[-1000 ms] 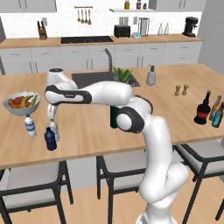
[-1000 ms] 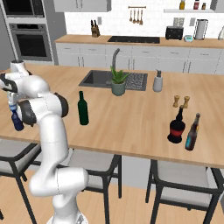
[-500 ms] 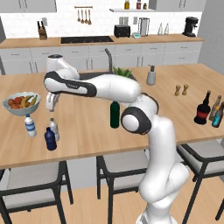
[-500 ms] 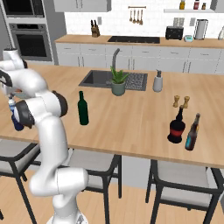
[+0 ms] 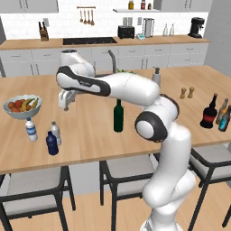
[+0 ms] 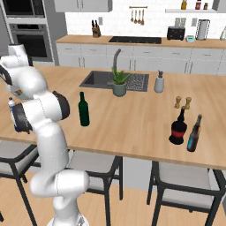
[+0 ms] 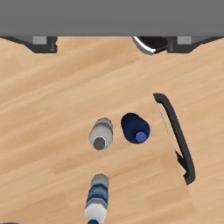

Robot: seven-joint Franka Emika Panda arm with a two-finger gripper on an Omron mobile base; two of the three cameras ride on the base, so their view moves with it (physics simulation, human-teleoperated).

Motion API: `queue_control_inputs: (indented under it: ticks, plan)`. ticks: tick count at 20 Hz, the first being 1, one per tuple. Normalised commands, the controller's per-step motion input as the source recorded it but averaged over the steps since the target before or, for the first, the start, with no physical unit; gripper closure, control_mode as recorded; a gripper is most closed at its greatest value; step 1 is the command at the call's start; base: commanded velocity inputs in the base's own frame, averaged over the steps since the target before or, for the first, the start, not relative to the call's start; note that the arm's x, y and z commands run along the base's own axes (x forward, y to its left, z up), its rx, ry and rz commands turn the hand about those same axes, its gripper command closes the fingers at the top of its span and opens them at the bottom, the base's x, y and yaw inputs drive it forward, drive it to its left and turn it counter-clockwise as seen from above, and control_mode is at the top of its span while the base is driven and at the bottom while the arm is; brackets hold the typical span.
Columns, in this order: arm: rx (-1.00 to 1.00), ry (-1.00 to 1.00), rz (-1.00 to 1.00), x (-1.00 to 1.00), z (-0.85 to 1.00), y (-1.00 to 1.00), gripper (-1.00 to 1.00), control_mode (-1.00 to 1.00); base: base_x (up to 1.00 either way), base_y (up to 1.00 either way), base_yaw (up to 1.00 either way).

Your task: Move the plastic bottles in the middle to the plastics group, and the glass bottles in the middle to the glass group.

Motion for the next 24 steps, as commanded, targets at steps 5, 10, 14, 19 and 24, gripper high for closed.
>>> queue_control_inputs:
  ticks: [5,10,14,19,24]
  plan:
    - [0.00,0.00,-0.20,-0.42,0.00,-0.90,-1.00,-1.00,0.00,0.00,0.00]
    - [0.00,0.00,-0.21,-0.25,0.00,-0.67,-1.00,-1.00,0.00,0.00,0.00]
    - [0.00,0.00,-0.30,0.00,-0.01,-0.17,-1.00,-1.00,0.00,0.00,0.00]
    - [0.00,0.00,-0.37,0.00,-0.06,-0.21,-1.00,-1.00,0.00,0.00,0.00]
    - [-0.04,0.00,-0.23,0.10,0.00,-0.09,-1.00,-1.00,0.00,0.00,0.00]
